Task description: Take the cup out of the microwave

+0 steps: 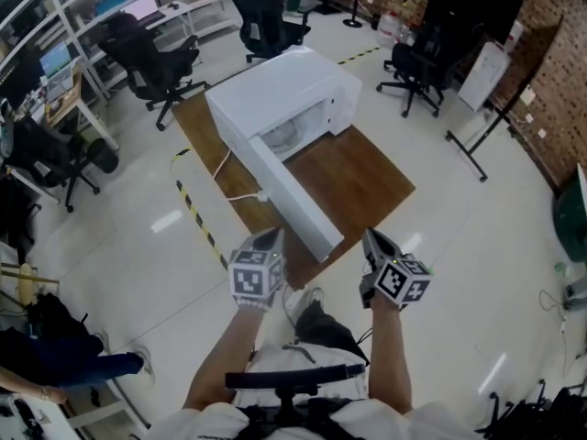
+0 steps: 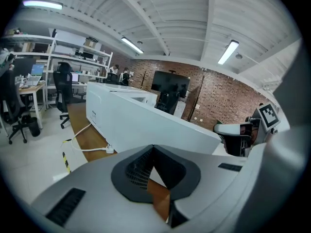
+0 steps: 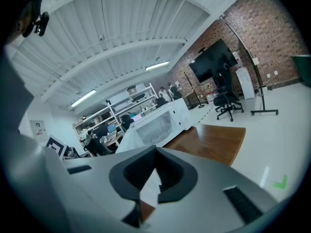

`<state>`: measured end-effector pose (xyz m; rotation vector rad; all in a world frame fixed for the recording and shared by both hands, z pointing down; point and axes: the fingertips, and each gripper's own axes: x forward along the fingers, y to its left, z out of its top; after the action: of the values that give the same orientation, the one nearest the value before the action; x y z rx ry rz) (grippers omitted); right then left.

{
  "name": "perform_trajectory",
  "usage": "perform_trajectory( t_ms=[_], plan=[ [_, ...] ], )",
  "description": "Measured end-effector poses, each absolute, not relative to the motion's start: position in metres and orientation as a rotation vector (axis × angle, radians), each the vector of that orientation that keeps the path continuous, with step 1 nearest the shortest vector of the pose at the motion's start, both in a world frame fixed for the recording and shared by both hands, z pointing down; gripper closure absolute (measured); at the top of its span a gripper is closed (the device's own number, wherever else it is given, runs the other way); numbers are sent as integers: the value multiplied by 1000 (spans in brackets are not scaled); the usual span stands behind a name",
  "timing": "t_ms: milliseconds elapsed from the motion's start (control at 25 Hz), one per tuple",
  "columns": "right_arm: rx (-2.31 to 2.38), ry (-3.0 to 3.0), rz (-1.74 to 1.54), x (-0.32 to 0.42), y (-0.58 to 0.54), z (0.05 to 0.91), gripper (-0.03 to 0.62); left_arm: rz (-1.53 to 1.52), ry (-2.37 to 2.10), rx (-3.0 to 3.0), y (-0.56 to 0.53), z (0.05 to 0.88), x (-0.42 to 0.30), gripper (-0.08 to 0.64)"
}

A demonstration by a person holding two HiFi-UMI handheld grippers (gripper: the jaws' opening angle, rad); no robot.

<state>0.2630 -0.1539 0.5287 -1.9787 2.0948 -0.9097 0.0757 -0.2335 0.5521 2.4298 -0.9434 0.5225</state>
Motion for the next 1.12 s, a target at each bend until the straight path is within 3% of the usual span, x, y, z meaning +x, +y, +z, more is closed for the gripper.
perform_trajectory(
  t_ms=[640, 1120],
  plan=[
    [-1745, 2365, -945, 287, -296, 542, 589, 536, -1220, 2264, -325, 573, 79, 565],
    [-1655, 2488, -916, 283, -380, 574, 522, 548, -1303, 2198, -349, 579, 74, 565]
  ],
)
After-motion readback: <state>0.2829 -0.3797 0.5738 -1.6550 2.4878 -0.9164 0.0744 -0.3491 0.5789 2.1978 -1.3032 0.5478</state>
